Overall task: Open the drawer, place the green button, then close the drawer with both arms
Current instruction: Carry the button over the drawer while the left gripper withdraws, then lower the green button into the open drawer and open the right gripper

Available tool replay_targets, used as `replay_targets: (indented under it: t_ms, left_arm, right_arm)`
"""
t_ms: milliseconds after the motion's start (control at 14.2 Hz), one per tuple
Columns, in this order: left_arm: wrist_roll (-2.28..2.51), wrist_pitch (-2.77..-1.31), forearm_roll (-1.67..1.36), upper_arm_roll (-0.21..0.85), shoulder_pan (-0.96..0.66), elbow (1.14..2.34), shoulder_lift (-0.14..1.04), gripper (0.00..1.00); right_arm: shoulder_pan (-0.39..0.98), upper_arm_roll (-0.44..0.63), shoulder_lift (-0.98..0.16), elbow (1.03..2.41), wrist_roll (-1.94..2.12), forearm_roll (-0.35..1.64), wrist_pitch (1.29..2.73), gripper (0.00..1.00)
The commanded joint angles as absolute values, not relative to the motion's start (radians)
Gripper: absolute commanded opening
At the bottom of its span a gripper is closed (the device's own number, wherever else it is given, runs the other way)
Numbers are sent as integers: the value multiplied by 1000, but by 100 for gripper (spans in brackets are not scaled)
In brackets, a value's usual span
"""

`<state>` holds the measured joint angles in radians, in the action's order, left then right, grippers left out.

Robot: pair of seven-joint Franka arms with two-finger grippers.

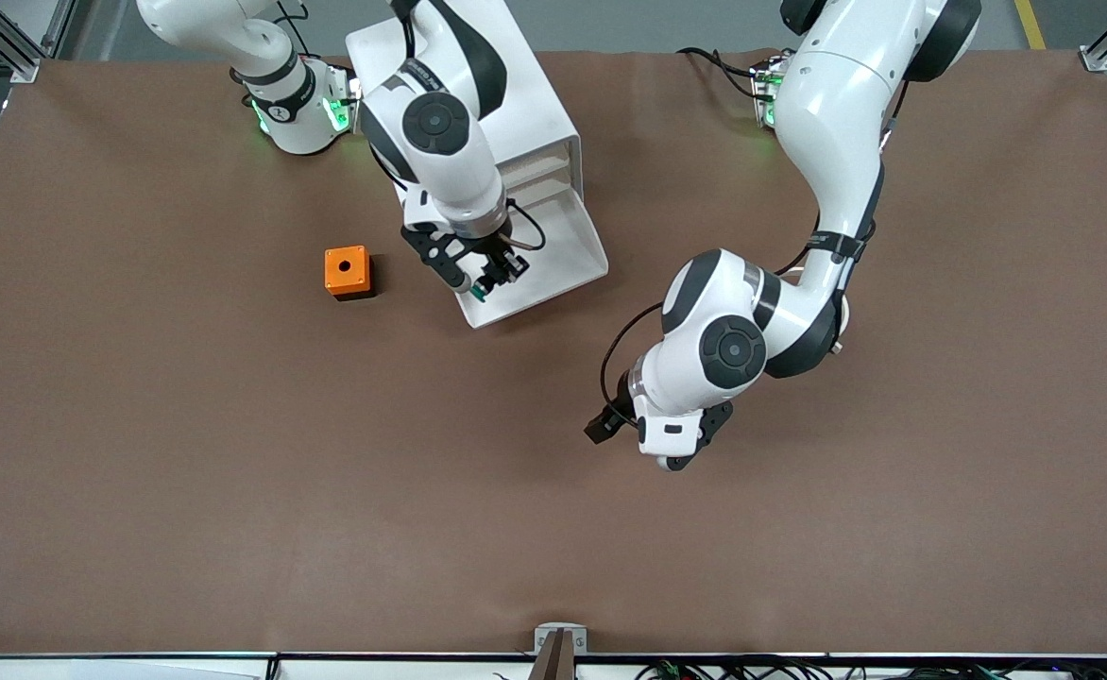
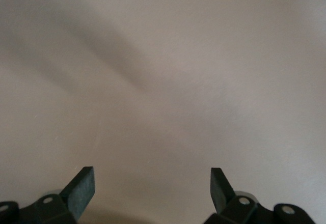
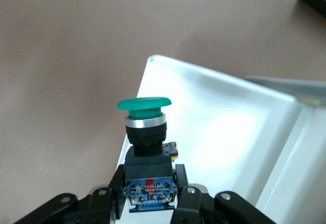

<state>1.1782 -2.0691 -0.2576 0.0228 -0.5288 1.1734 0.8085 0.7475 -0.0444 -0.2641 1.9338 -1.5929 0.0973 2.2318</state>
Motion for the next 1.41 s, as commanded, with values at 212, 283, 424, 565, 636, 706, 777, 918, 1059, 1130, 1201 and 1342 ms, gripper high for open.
replay_targets:
  t_ms: [212, 283, 424, 565, 636, 706, 777, 918, 1059, 1130, 1201, 1342]
  left_arm:
    - [1169, -2102, -124, 15, -564, 1193, 793, 100]
    - [1170, -2102, -111, 15, -577, 1198, 796, 100]
    - [1183, -2099, -103, 17, -584, 1207, 798, 100]
    - [1186, -2092, -103, 17, -597, 1222, 796, 100]
    - [1187, -2088, -95, 15, -607, 1235, 796, 100]
    - [1187, -2088, -69, 17, -612, 1244, 796, 100]
    - [1187, -2088, -42, 18, -615, 1255, 795, 100]
    - [1187, -2086, -37, 28, -636, 1264, 792, 100]
    - [1187, -2063, -32, 35, -646, 1272, 795, 100]
    - [1186, -2063, -29, 37, -658, 1275, 793, 100]
    - [1186, -2063, -29, 35, -670, 1278, 795, 100]
    - [1187, -2051, -28, 35, -678, 1279, 793, 100]
  right_arm:
    - [811, -34, -317, 1945, -1768, 104, 2258, 0]
    - [824, -34, -327, 1945, -1790, 104, 2276, 0]
    - [842, -34, -344, 1945, -1813, 104, 2293, 0]
    - [851, -34, -363, 1945, -1838, 104, 2318, 0]
    - [864, -32, -371, 1945, -1844, 103, 2321, 0]
    - [867, -32, -377, 1945, -1845, 98, 2321, 0]
    - [868, -32, -380, 1945, -1845, 95, 2319, 0]
    - [871, -32, -383, 1950, -1847, 92, 2318, 0]
    - [873, -32, -385, 1956, -1847, 89, 2316, 0]
    - [874, -31, -384, 1956, -1847, 87, 2309, 2]
    - [876, -31, -383, 1956, -1847, 87, 2306, 24]
    - [877, -31, -382, 1954, -1847, 81, 2296, 100]
